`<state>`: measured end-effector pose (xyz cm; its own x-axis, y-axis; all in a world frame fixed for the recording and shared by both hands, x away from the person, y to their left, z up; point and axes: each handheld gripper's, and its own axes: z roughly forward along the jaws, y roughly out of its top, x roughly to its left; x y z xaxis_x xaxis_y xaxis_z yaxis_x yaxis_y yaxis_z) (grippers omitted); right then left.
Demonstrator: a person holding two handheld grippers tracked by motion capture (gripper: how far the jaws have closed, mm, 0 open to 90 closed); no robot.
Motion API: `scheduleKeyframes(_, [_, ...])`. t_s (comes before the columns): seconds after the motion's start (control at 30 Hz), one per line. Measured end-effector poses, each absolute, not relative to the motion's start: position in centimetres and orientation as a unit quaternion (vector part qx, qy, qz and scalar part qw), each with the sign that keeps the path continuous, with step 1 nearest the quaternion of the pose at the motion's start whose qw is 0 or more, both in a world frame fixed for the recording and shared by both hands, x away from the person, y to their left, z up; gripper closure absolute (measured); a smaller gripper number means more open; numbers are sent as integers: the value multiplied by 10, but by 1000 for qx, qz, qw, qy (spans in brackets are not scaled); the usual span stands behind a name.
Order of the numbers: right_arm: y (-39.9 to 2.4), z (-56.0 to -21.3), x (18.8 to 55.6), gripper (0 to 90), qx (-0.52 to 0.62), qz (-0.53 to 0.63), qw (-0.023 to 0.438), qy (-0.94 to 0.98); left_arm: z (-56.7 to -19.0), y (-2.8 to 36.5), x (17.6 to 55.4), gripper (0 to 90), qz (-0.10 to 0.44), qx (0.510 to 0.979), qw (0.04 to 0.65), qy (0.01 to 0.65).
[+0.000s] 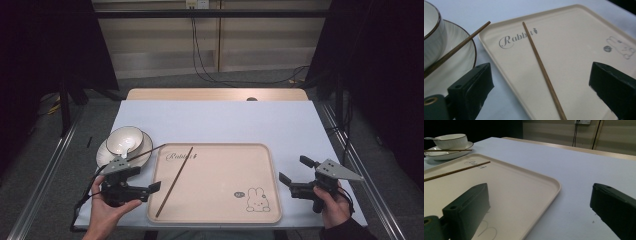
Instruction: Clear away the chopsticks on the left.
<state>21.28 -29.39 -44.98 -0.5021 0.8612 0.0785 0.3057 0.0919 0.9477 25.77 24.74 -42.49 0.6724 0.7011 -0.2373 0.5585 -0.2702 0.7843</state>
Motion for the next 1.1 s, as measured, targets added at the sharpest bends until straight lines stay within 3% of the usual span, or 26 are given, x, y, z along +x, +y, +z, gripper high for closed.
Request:
scheduleKeyframes(0.23, [-294, -450, 213, 22, 425, 524, 265, 689, -425, 284, 255, 29, 80, 784, 483, 382])
scheduleKeyframes(0.37, [-294, -450, 213, 22, 424, 524, 266, 689, -423, 294, 254, 37, 113, 790, 468, 379])
scheduleKeyframes(0.67, [-294, -450, 213, 22, 425, 524, 265, 689, -417, 321, 266, 47, 134, 809, 460, 340])
scheduleKeyframes(1.1, [-293, -450, 214, 22, 426, 523, 265, 690, -422, 349, 298, 72, 126, 827, 438, 330])
